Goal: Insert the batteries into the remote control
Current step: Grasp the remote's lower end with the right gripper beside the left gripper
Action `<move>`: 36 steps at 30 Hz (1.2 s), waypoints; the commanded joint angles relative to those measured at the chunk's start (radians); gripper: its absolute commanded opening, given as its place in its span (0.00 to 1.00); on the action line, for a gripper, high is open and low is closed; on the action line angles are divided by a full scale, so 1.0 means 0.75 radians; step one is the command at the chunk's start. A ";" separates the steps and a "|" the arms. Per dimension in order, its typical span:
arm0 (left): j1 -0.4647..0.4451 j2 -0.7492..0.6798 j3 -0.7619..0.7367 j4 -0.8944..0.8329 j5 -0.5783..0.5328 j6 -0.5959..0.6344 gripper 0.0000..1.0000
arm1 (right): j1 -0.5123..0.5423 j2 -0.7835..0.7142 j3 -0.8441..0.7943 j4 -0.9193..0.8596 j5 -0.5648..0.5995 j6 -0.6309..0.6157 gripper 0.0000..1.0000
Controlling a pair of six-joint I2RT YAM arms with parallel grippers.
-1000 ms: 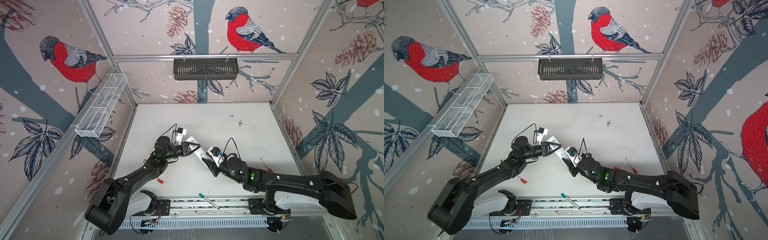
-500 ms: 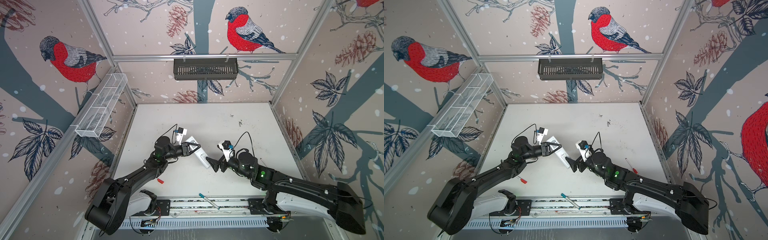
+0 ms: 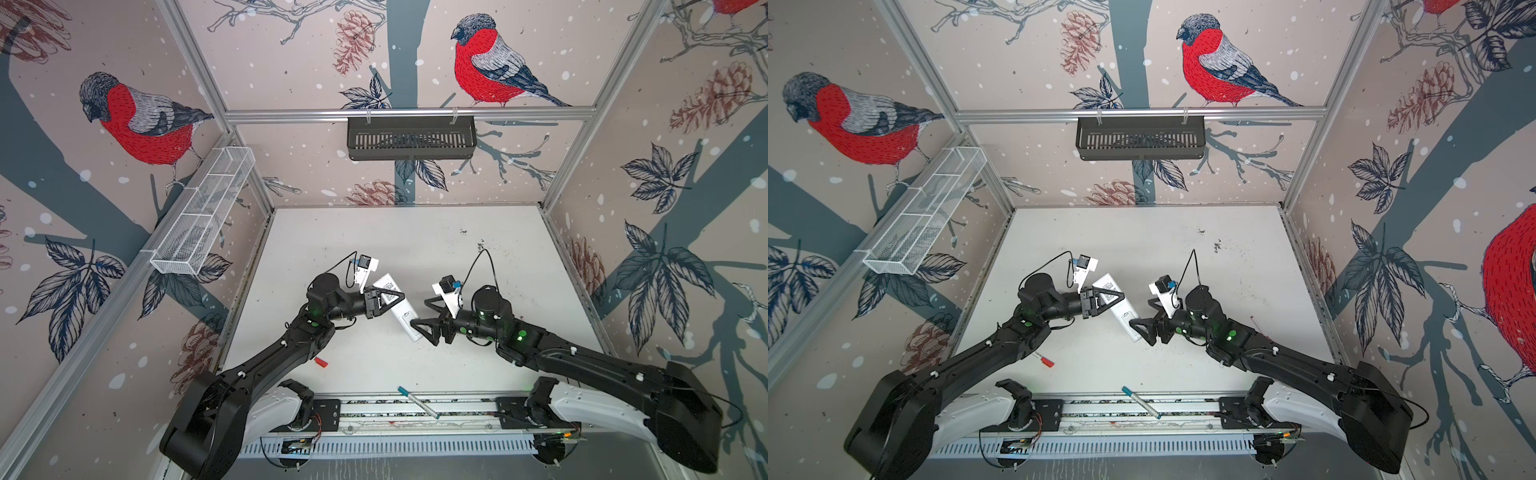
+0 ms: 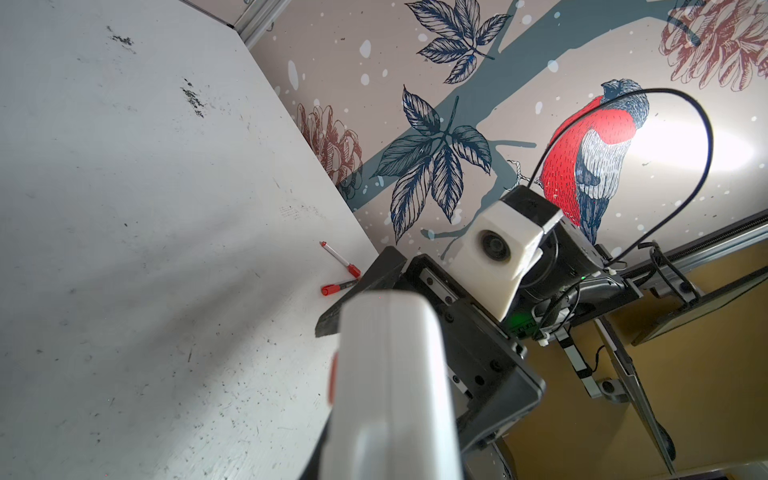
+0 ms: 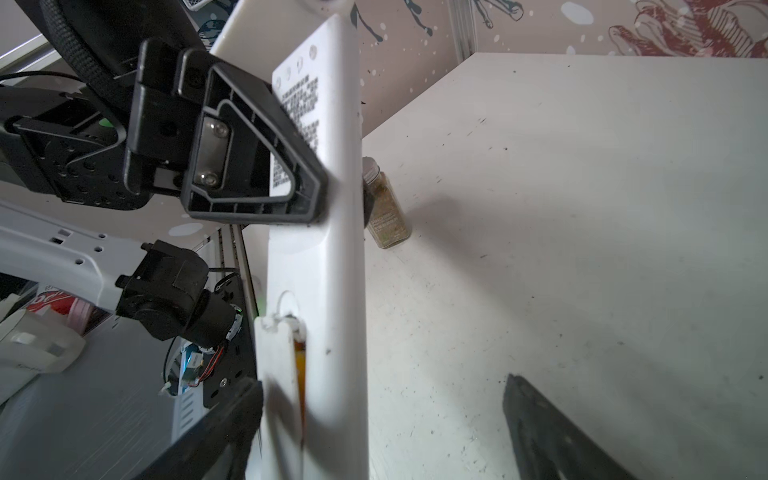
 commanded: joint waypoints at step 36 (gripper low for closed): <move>-0.159 -0.180 -0.004 0.190 0.060 0.090 0.00 | -0.117 0.238 0.066 0.192 -0.597 0.111 0.45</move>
